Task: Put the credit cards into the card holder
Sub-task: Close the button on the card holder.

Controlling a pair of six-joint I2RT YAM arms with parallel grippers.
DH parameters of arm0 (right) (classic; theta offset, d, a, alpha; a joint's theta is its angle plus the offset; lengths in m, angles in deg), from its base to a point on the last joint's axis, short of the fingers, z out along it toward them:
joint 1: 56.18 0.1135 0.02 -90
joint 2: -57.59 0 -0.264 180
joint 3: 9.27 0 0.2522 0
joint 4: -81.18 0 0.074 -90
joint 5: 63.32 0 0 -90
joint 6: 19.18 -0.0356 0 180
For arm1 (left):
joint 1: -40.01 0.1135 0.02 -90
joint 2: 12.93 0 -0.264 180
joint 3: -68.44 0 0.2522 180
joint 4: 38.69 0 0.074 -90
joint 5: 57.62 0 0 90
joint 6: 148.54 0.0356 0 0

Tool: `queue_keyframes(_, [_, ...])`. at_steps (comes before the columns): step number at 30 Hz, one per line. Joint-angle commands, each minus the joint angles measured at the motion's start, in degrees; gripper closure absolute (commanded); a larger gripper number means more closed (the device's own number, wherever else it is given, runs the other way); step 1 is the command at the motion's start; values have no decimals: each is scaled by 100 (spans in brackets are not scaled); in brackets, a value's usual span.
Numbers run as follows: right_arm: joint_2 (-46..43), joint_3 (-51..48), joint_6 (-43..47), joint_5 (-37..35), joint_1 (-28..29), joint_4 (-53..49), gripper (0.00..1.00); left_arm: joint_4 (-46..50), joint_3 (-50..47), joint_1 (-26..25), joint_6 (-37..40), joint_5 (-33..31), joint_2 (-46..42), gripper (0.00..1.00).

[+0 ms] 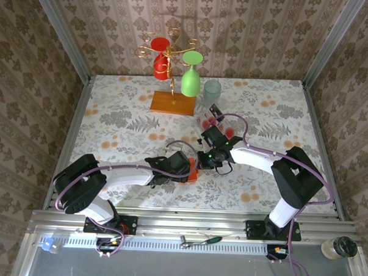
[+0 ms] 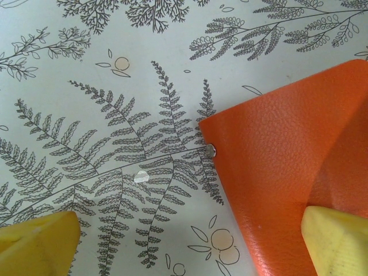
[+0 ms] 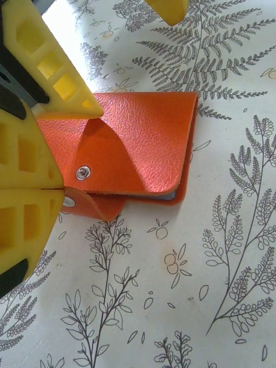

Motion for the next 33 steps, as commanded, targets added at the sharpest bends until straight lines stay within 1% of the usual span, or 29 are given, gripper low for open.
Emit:
queue_keyframes(1, [-5,119,128,254,-36,-35,100,202,-87,-23,20,-45,-37,0])
queue_keyframes(4, [-7,101,162,453,-29,26,100,194,-85,-22,23,-45,-36,0])
queue_keyframes(11, [94,142,196,594,16,44,100,189,-70,-20,38,-47,-30,0])
queue_keyframes(33, [406,241,40,668,249,223,100,185,-79,-19,32,-45,-45,0])
